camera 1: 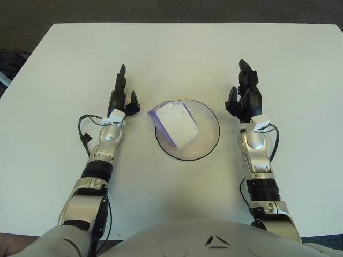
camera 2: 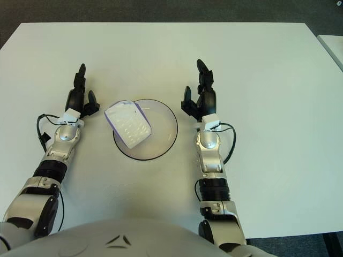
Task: Put the tissue paper into the plate.
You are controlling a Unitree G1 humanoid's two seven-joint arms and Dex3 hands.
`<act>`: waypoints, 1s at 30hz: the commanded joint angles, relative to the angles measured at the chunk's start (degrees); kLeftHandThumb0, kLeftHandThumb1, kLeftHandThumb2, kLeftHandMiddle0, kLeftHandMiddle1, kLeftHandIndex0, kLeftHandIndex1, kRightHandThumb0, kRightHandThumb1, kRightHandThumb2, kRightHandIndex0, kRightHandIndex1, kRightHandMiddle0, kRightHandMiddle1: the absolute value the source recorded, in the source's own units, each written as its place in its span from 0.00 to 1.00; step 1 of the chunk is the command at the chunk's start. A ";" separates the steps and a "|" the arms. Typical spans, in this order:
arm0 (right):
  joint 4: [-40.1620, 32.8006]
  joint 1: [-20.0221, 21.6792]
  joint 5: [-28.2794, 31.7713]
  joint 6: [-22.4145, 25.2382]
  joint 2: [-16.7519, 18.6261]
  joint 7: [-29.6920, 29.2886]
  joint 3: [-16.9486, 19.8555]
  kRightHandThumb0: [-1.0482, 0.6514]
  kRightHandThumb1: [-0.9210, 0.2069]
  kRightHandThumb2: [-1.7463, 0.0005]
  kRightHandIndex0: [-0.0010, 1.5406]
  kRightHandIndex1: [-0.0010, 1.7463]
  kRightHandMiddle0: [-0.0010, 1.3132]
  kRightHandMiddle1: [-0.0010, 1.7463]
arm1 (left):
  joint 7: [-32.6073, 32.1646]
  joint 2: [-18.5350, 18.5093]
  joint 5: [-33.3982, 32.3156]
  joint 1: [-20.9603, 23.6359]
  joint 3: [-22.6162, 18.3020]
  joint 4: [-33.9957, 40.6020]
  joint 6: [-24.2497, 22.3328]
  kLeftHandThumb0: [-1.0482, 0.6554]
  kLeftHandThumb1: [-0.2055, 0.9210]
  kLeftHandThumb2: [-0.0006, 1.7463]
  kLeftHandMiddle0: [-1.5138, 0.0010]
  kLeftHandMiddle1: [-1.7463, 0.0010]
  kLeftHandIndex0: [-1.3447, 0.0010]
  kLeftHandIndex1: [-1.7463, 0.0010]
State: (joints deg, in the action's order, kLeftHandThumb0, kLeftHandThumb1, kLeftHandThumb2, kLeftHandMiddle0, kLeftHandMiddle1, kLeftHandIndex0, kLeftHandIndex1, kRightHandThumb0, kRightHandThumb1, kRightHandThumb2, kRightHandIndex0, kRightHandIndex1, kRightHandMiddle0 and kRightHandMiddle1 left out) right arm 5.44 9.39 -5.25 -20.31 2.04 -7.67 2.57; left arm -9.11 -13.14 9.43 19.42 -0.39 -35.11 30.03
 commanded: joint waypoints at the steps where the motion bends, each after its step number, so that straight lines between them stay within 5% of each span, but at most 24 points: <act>1: 0.08 -3.07 -0.33 -0.53 0.24 -0.76 0.02 0.21 0.00 0.49 0.10 0.02 0.00 0.25 | 0.73 2.86 -0.26 -7.95 1.04 -4.24 -2.30 0.12 1.00 0.65 0.96 0.99 1.00 0.89; 30: -0.97 -10.74 1.22 3.00 0.38 1.09 -0.44 0.25 0.00 0.55 0.15 0.03 0.00 0.33 | 0.69 3.08 -0.07 -8.71 1.20 -3.31 -2.63 0.12 1.00 0.65 0.96 1.00 1.00 0.89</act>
State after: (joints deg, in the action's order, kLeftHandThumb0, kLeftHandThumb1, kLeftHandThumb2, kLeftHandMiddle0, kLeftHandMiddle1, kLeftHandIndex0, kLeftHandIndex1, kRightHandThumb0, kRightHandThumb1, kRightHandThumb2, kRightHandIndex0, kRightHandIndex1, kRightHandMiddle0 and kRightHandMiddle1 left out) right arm 4.57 1.43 -5.01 -19.85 2.19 -6.89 2.15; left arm -9.08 -12.86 9.42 18.53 -0.40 -34.01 29.60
